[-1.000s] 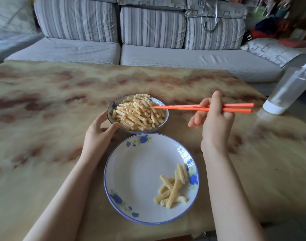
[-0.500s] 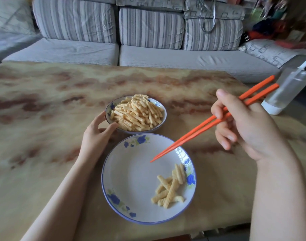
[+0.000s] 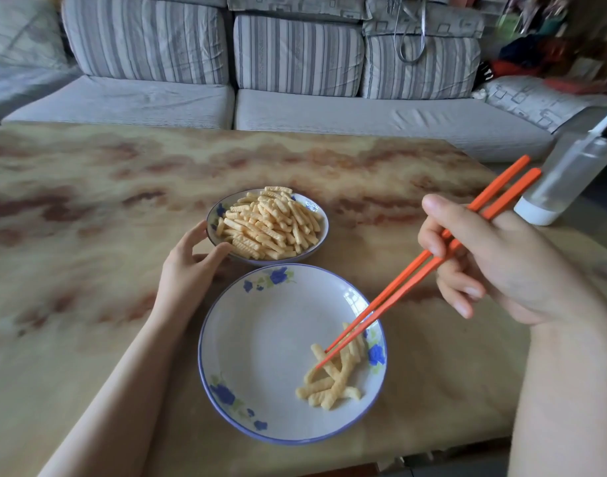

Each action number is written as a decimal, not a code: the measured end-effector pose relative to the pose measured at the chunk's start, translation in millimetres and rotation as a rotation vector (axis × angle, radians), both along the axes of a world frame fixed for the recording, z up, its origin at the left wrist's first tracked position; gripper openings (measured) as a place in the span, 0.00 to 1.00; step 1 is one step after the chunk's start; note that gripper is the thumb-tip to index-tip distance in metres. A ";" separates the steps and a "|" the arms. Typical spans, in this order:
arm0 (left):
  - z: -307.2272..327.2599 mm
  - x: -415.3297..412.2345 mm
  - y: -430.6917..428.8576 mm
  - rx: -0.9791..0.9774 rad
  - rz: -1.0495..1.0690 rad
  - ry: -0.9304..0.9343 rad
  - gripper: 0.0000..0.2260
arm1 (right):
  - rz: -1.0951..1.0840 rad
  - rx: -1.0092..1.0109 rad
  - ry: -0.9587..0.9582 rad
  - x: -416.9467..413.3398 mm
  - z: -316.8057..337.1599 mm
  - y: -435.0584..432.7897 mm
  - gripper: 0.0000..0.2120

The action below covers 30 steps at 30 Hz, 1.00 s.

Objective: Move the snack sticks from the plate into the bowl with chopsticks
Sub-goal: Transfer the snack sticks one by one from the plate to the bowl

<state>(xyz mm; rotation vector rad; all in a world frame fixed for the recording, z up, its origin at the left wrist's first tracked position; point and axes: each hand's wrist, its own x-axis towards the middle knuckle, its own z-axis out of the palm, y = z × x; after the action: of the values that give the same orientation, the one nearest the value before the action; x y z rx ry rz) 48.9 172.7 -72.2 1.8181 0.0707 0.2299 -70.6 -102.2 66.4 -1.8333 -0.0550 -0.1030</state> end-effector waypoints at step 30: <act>1.2 -1.6 -1.6 -0.050 0.013 0.024 0.20 | -0.442 0.399 -0.266 61.6 -48.8 46.3 0.22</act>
<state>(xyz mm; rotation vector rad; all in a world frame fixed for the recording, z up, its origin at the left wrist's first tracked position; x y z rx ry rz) 47.3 171.1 -71.0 1.7708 0.1042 0.2134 -9.0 -55.9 17.6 -1.3971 0.1749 -0.6247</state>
